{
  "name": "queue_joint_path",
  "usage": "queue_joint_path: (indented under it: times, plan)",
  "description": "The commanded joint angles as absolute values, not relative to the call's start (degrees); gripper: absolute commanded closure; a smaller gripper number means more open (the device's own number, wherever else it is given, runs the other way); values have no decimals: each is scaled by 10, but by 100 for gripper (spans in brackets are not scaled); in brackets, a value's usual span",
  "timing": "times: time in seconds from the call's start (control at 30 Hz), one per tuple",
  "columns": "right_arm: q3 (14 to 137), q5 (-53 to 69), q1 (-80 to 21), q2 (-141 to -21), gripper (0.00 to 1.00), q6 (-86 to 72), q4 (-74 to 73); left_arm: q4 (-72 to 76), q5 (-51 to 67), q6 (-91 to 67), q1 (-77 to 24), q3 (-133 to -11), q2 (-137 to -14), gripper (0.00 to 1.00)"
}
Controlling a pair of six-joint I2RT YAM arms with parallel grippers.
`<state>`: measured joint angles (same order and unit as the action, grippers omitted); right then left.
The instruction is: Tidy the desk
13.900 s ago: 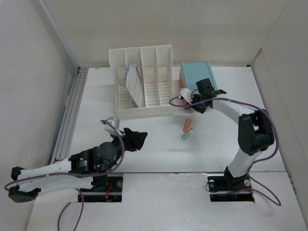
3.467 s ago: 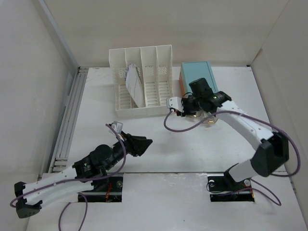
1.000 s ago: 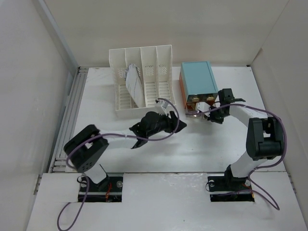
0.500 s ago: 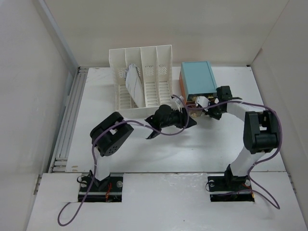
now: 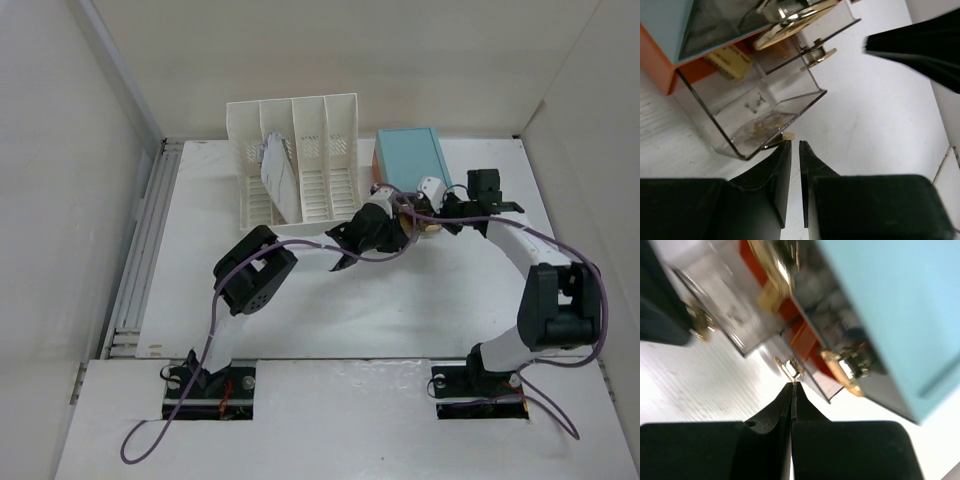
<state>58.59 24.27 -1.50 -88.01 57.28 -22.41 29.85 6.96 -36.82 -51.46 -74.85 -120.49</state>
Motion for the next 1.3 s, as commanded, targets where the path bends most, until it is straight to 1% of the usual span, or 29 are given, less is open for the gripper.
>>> queue_joint_path:
  times: [0.0, 0.07, 0.23, 0.33, 0.4, 0.5, 0.73, 0.77, 0.83, 0.93, 1.03, 1.17, 1.2, 1.27]
  plan:
    - [605, 334, -11, -834, 99, 548, -222, 240, 3, -365, -520, -780, -1208, 89]
    - [619, 355, -11, -820, 99, 548, -247, 240, -17, -371, -520, -780, -1215, 91]
    - [632, 419, 0, -769, 99, 548, -277, 218, -109, -390, -526, -799, -1221, 92]
    - [644, 430, 12, -749, 99, 534, -295, 207, -149, -403, -531, -812, -1234, 93]
    - [650, 430, 12, -749, 99, 534, -315, 200, -163, -410, -531, -823, -1242, 93]
    - [650, 430, 18, -737, 98, 534, -332, 193, -183, -416, -531, -850, -1259, 96]
    - [640, 443, 37, -692, 98, 534, -358, 193, -188, -450, -519, -900, -1292, 96]
    - [634, 443, 37, -692, 98, 534, -358, 200, -188, -463, -519, -900, -1297, 94]
    - [627, 443, 37, -676, 98, 528, -358, 200, -188, -474, -512, -900, -1303, 94]
    - [605, 436, 37, -671, 98, 504, -338, 212, -204, -474, -507, -906, -1310, 88]
    - [592, 429, 37, -671, 98, 498, -338, 212, -230, -474, -507, -906, -1310, 87]
    - [579, 410, 37, -665, 98, 498, -328, 220, -222, -469, -496, -892, -1298, 83]
    - [579, 404, 37, -665, 95, 504, -335, 225, -214, -457, -496, -881, -1293, 83]
    - [591, 390, 37, -676, 91, 554, -360, 250, -172, -441, -496, -843, -1269, 82]
